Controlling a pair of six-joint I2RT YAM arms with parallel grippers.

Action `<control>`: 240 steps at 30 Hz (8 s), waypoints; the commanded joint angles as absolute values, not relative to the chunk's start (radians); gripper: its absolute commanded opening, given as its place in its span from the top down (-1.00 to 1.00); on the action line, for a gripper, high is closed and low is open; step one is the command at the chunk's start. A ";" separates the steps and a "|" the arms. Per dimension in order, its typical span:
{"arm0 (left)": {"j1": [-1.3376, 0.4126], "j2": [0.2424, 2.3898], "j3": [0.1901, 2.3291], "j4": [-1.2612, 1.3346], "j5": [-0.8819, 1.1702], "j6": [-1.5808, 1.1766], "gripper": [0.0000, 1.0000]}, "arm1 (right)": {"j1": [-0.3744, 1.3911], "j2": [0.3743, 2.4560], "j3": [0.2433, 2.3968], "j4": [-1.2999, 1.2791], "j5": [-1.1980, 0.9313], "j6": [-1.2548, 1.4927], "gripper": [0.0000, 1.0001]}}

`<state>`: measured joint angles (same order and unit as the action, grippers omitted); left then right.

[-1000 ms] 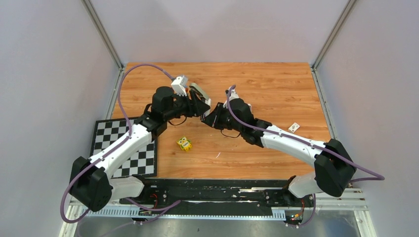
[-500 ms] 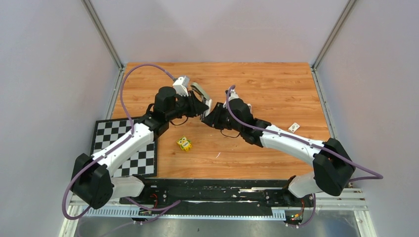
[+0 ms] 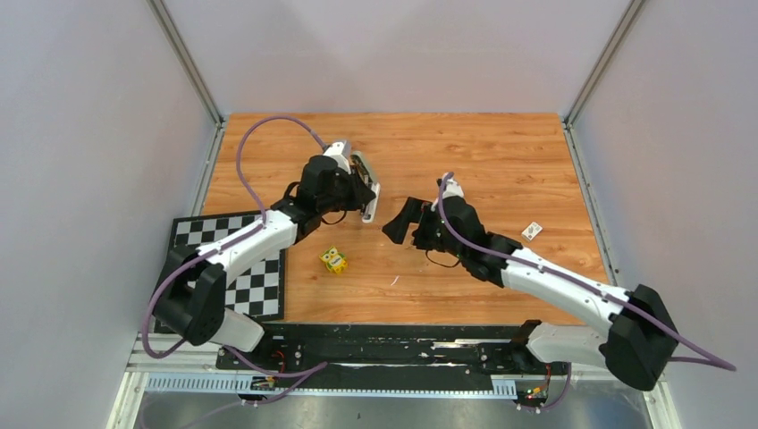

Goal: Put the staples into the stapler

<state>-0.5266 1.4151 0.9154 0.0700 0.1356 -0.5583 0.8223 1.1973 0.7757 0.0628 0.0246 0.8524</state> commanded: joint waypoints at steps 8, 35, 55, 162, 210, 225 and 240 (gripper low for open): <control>-0.599 1.696 1.045 0.153 -0.168 -0.519 1.00 | 0.812 0.913 0.663 -0.220 0.308 0.772 -0.99; -0.648 1.979 1.207 0.104 -0.253 -0.504 0.64 | 0.777 0.840 0.644 -0.316 0.387 0.694 -0.99; -0.646 1.507 1.099 -0.083 -0.098 -0.507 -0.19 | 0.468 0.939 0.739 -0.475 0.446 0.668 -0.99; -0.445 0.997 0.827 -0.429 0.292 -0.469 -1.00 | 0.436 1.514 0.932 -0.443 -0.076 0.163 0.31; -0.607 1.381 0.652 0.159 0.475 -0.678 0.02 | 0.643 1.147 0.553 -0.075 -0.223 0.748 -0.17; -0.609 1.628 0.648 0.430 0.588 -0.865 0.22 | 0.710 1.293 0.699 -0.158 -0.182 0.156 -0.27; -0.626 1.780 0.622 0.591 0.657 -0.904 0.28 | 0.840 1.366 0.665 -0.084 -0.120 -0.053 -0.25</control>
<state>-0.6067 1.7523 0.6373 0.5064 0.6224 -0.8867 0.8158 1.3312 0.6598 -0.0711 -0.1452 0.0086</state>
